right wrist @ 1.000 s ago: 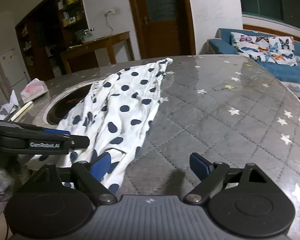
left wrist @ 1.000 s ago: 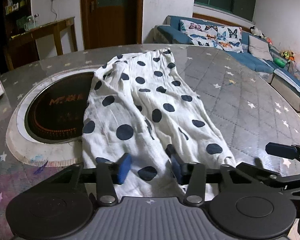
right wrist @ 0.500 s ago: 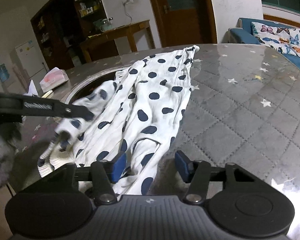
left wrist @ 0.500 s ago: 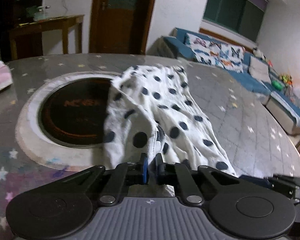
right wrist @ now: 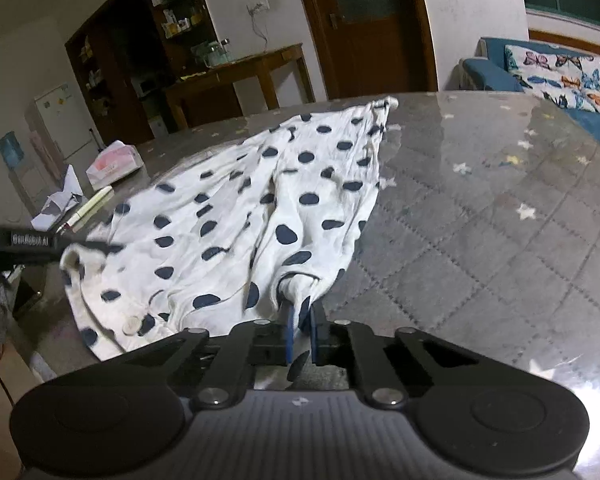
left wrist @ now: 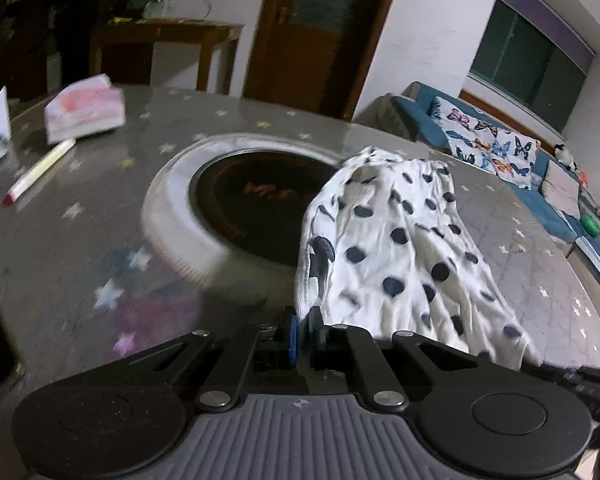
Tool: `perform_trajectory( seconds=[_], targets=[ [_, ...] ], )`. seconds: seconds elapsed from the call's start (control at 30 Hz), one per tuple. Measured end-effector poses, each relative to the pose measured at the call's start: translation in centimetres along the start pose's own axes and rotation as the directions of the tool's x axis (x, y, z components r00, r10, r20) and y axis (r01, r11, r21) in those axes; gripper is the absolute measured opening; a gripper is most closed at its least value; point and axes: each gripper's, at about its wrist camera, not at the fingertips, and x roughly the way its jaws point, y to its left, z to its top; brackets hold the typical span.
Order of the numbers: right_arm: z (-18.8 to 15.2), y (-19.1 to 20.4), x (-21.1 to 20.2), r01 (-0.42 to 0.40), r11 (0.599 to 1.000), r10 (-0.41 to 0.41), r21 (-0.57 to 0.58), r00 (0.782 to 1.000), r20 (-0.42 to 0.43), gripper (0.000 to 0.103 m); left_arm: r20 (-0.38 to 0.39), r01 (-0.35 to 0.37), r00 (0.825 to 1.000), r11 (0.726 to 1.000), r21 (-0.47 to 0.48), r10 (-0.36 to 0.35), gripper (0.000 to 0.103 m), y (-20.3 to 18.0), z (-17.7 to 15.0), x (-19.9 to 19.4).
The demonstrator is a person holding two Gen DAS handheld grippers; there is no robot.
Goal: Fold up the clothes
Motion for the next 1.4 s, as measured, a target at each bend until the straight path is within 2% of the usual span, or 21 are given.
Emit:
perform_trajectory(
  seconds=[0.1,0.23,0.33,0.4,0.5,0.6,0.77,0.87,0.97,1.2,1.33,1.4],
  targets=[
    [0.2,0.0,-1.1,-0.003,1.0,0.003,-0.026,1.0,0.005,0.006,-0.025,-0.002,1.0,1.0,-0.009,0.002,0.006,0.7,-1.0,-0.5],
    [-0.3,-0.1,-1.3,-0.017,0.999,0.015,-0.038,0.999,-0.033,0.007,-0.058,-0.004,0.998,1.0,-0.02,0.003,0.006,1.7,-2.3,-1.2],
    [-0.6,-0.4,-0.9,-0.039,0.999,0.038,-0.017,0.997,-0.061,0.017,-0.078,-0.005,0.997,1.0,-0.025,0.003,0.006,2.3,-3.1,-1.7],
    [-0.5,-0.7,-1.1,-0.061,0.998,0.061,0.005,0.996,-0.059,0.024,-0.069,-0.001,0.998,1.0,-0.014,0.0,0.01,2.3,-2.7,-1.9],
    [-0.1,-0.8,-1.6,-0.072,0.997,0.071,-0.01,0.996,-0.048,0.025,-0.055,0.006,0.998,1.0,0.003,-0.006,0.012,2.1,-2.2,-2.3],
    [0.5,-0.7,-2.0,-0.077,0.996,0.074,-0.036,0.996,-0.058,0.035,-0.042,0.013,0.999,1.0,0.02,-0.012,0.015,2.0,-1.6,-2.7],
    [2.6,-0.7,-1.7,-0.059,0.993,0.054,-0.097,0.997,-0.052,0.035,-0.021,0.023,1.0,0.999,0.049,-0.022,0.015,1.8,-0.7,-3.3],
    [4.5,-1.0,-0.5,-0.054,0.991,0.05,-0.121,0.998,-0.038,0.035,-0.014,0.033,0.999,0.997,0.065,-0.033,0.016,1.5,-0.2,-3.4],
    [7.1,-1.7,1.7,-0.039,0.992,0.037,-0.117,0.999,-0.024,0.035,-0.043,0.071,0.997,0.995,0.075,-0.068,0.016,0.1,-0.1,-1.3],
    [12.6,-5.0,7.9,0.002,1.0,-0.002,-0.017,1.0,-0.007,0.035,-0.118,0.138,0.985,0.986,0.098,-0.126,0.018,-2.1,-0.2,2.7],
    [15.8,-7.2,12.1,0.008,0.999,-0.007,0.049,1.0,-0.009,0.035,-0.133,0.157,0.981,0.982,0.106,-0.143,0.021,-2.3,-0.2,3.4],
    [16.9,-7.7,14.0,0.022,0.999,-0.022,0.047,1.0,-0.006,0.035,-0.139,0.167,0.979,0.98,0.11,-0.151,0.024,-2.4,-0.3,3.6]
  ],
)
